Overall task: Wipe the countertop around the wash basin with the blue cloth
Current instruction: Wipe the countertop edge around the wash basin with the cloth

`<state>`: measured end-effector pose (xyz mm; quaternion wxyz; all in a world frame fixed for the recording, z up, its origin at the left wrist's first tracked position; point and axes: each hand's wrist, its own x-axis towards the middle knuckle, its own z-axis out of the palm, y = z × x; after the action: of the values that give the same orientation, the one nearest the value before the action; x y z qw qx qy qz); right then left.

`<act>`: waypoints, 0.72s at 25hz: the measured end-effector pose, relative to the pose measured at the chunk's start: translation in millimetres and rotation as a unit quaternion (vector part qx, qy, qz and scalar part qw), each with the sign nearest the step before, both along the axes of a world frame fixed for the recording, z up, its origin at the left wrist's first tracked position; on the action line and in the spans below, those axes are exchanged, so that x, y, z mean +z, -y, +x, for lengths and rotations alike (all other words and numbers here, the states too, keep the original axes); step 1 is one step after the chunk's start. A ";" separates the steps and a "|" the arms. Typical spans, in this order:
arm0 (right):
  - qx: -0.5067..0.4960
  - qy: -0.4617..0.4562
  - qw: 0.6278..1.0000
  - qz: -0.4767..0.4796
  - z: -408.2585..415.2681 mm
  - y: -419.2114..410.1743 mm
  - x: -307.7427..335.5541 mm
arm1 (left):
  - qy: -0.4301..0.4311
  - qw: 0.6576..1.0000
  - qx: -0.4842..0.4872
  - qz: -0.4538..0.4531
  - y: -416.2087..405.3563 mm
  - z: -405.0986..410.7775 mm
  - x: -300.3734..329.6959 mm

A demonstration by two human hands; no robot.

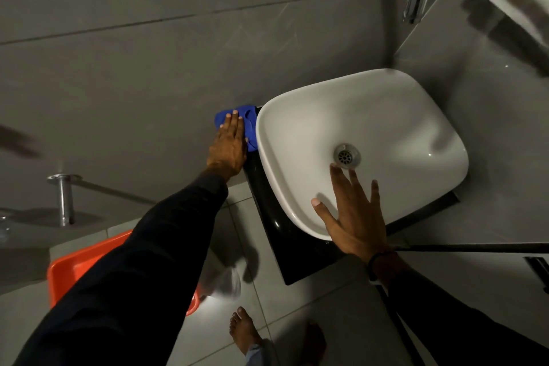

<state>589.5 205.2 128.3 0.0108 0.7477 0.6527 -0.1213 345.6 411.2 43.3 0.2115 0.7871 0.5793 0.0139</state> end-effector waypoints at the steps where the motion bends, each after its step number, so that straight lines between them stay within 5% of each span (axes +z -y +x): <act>1: -0.002 0.000 1.000 0.000 0.0 0.3 0.0 | 0.011 1.000 0.009 0.000 4.2 2.0 -0.7; 7: -0.009 -0.005 1.000 -0.012 -1.4 0.2 1.7 | 0.022 0.999 -0.039 -0.002 67.9 -3.6 -4.8; 18: -0.009 -0.011 1.000 0.000 -0.7 0.8 0.1 | -0.004 1.000 -0.016 -0.009 -6.7 -3.8 9.5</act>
<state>588.8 204.3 128.4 0.0020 0.7523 0.6460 -0.1296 341.8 417.9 52.8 0.2163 0.7942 0.5678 0.0028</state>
